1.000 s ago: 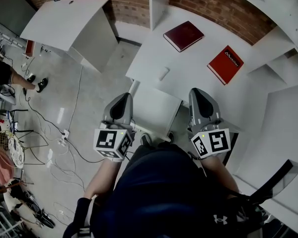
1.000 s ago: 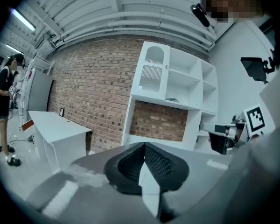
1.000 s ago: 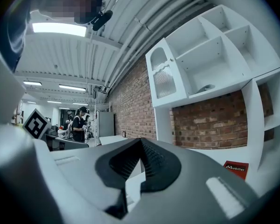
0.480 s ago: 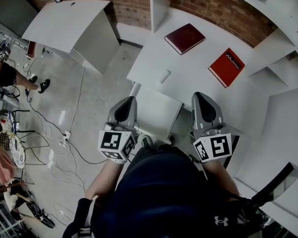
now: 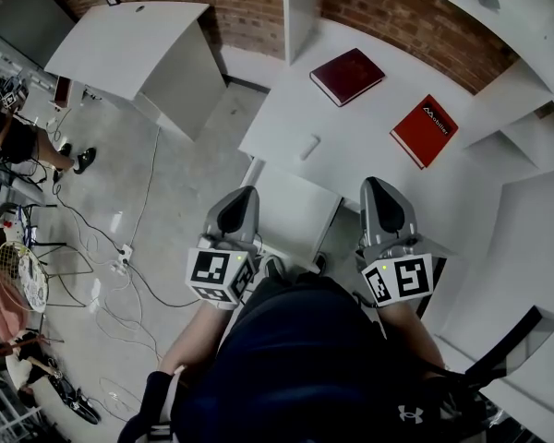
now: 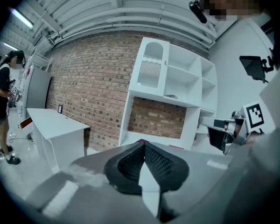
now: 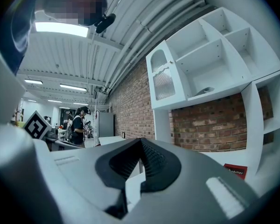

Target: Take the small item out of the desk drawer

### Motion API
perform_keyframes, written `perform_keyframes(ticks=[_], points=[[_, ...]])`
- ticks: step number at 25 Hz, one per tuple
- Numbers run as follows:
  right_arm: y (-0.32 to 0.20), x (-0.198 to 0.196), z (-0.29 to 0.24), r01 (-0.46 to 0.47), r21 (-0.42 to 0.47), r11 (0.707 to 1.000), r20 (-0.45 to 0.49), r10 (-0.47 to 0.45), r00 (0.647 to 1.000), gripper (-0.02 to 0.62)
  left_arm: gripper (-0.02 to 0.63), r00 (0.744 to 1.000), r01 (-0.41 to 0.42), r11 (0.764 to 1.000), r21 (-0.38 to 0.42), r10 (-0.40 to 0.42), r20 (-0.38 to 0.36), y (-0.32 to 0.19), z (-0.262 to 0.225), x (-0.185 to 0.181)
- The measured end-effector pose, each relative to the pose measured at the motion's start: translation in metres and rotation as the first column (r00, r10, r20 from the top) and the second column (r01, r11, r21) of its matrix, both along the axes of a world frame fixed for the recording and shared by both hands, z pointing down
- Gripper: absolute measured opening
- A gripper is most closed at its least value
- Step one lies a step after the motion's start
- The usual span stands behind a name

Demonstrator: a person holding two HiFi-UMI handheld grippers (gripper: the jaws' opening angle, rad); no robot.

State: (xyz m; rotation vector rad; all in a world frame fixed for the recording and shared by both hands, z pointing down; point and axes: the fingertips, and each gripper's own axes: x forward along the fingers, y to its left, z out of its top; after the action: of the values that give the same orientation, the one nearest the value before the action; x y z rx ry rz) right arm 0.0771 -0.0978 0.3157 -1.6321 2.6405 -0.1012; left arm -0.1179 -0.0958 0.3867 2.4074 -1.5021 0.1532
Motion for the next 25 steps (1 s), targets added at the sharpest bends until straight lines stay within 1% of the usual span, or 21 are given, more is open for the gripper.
perform_keyframes(ticks=[18, 25], points=[[0.0001, 0.0009, 0.0024, 0.004, -0.015, 1.000, 0.018, -0.004, 1.000, 0.002, 0.003, 1.000, 0.001, 1.000, -0.017, -0.001, 0.009, 0.0007, 0.0041, 0.0017], [0.0019, 0.0011, 0.0018, 0.003, -0.011, 1.000, 0.018, -0.003, 1.000, 0.002, 0.003, 1.000, 0.002, 1.000, -0.009, -0.002, 0.009, 0.0010, 0.0028, 0.0018]])
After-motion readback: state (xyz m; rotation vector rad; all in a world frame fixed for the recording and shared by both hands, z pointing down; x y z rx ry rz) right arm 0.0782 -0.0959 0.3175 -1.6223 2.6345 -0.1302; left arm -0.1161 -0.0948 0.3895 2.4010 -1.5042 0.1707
